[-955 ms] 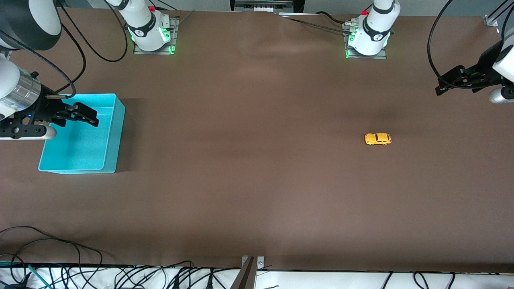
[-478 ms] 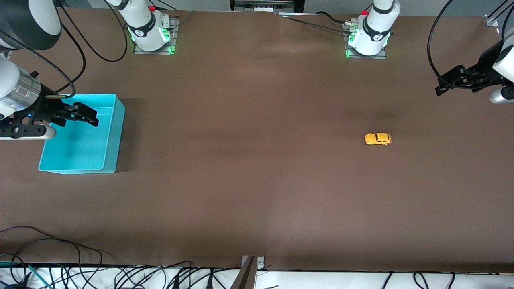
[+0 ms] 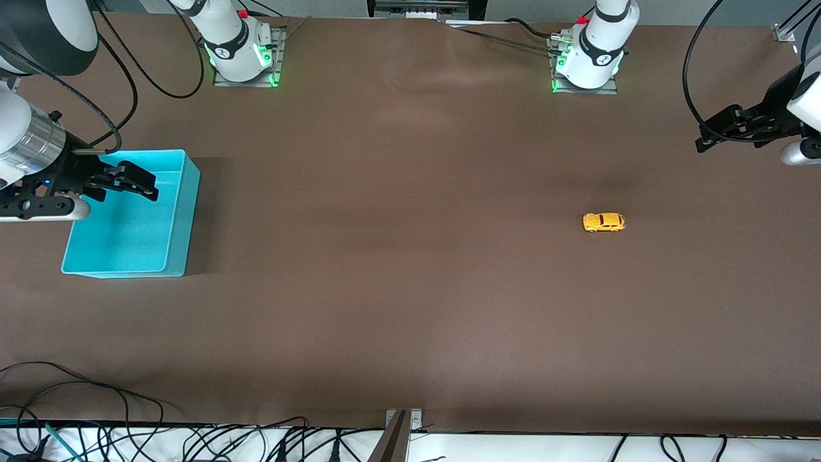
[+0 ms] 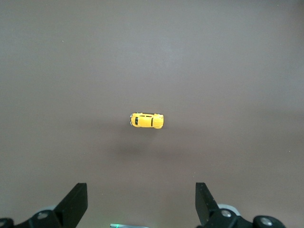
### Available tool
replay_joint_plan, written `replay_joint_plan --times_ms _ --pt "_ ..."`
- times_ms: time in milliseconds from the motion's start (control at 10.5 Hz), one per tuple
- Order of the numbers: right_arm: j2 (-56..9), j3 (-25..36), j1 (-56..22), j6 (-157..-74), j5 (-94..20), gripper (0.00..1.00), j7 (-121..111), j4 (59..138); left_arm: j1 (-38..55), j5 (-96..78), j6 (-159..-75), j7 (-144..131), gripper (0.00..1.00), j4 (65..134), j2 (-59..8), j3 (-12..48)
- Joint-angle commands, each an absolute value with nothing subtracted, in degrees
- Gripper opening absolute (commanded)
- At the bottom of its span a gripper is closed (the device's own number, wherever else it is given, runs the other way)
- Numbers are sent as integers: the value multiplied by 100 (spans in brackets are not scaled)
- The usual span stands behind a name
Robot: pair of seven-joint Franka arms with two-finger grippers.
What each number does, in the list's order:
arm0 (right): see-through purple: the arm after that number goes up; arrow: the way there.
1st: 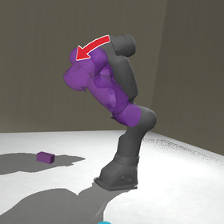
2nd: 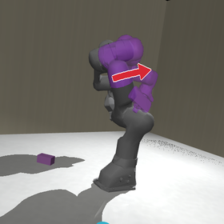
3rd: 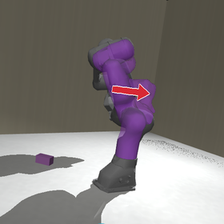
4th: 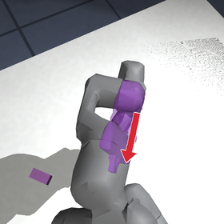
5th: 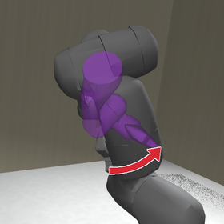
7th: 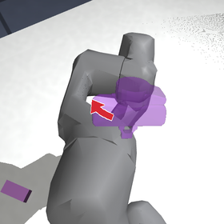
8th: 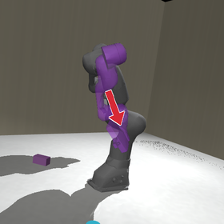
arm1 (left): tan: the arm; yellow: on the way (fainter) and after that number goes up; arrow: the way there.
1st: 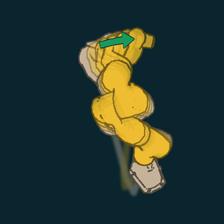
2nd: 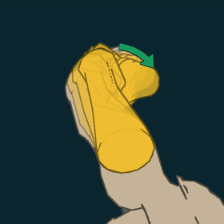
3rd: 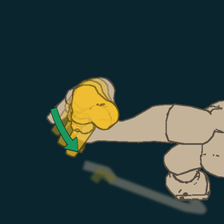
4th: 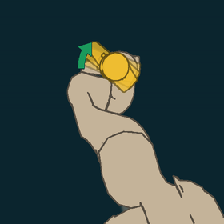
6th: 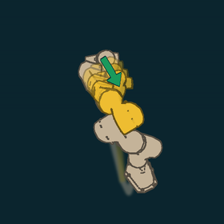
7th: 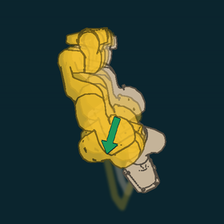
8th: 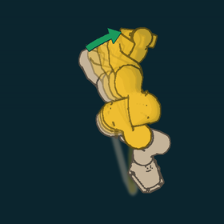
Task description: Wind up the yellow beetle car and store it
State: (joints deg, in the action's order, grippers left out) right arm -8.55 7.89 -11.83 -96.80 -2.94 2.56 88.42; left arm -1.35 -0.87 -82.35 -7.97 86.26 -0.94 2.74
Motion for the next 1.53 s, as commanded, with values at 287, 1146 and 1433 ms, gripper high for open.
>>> replay_joint_plan --times_ms 287,1146,1433 --pt "-782 642 -1361 -9677 -28 100 325 8772 -158 -35 -8025 -703 100 8464 -150 308" --pt "-773 352 -1433 -9641 220 100 334 8833 -552 -44 -8857 -633 100 9500 -132 272" --pt "-887 360 -1371 -9642 229 100 334 8877 -589 -44 -9105 -624 100 9790 -106 264"
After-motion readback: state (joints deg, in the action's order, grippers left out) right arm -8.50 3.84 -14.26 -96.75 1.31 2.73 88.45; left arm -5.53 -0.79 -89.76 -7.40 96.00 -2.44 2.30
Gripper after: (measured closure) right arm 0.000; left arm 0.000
